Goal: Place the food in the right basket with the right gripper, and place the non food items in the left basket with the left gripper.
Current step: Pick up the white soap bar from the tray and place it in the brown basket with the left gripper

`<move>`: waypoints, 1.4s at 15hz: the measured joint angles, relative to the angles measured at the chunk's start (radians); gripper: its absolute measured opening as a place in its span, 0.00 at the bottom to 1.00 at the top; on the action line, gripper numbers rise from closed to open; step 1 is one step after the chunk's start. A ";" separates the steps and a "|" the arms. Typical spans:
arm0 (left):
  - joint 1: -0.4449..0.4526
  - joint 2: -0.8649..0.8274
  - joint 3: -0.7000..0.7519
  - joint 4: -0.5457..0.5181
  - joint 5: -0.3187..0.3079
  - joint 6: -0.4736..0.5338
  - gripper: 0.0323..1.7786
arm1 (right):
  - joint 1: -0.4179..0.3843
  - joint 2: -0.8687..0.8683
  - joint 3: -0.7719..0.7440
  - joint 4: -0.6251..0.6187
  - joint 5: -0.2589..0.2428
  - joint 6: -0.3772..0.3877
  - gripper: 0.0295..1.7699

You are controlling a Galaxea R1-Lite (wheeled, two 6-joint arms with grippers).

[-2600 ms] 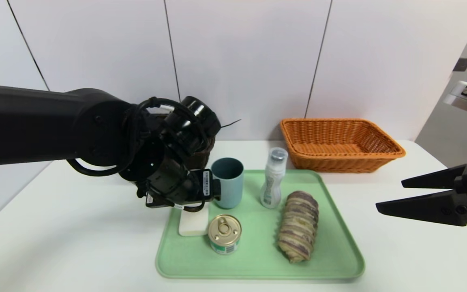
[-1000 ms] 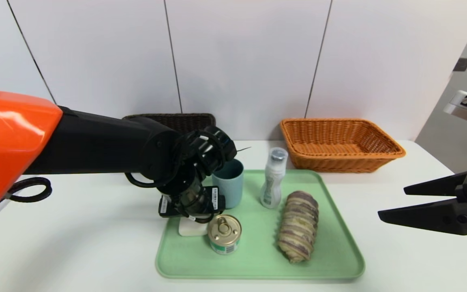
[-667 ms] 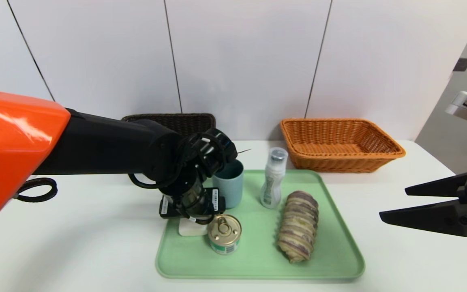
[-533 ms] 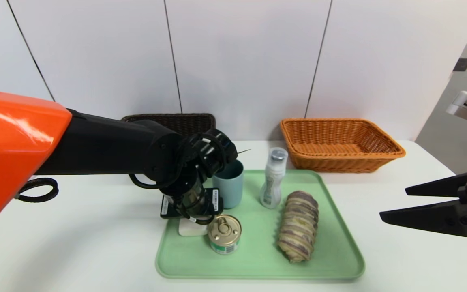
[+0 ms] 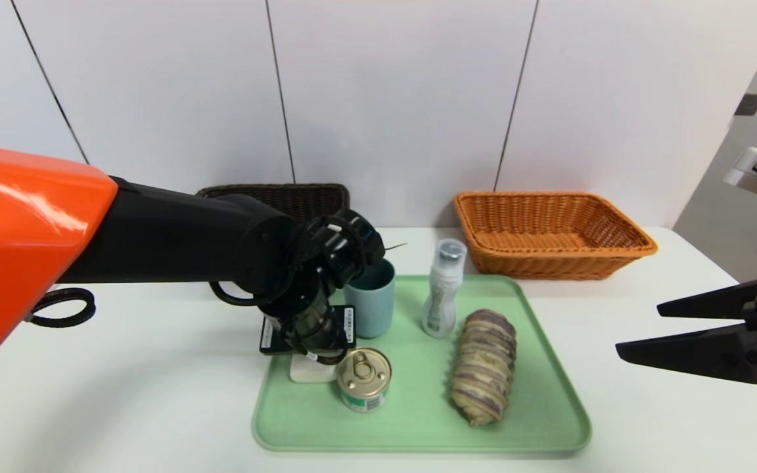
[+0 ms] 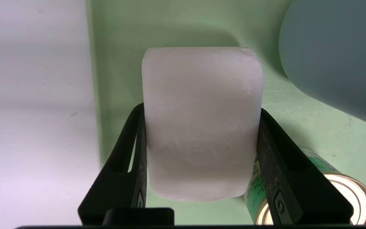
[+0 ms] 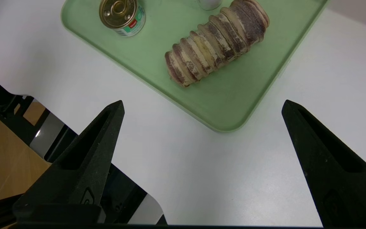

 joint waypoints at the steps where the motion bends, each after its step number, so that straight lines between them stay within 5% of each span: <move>1: 0.000 -0.009 0.000 0.002 0.000 0.001 0.54 | 0.000 0.000 0.001 0.000 0.000 0.000 0.97; 12: 0.045 -0.230 -0.001 0.053 0.084 0.065 0.54 | 0.000 -0.006 0.000 0.000 0.000 0.000 0.97; 18: 0.218 -0.318 -0.167 0.047 0.088 0.456 0.54 | 0.002 -0.008 -0.003 0.000 0.003 -0.004 0.97; 21: 0.306 -0.313 -0.257 0.042 0.013 0.699 0.54 | 0.002 -0.009 -0.003 0.000 0.001 -0.003 0.97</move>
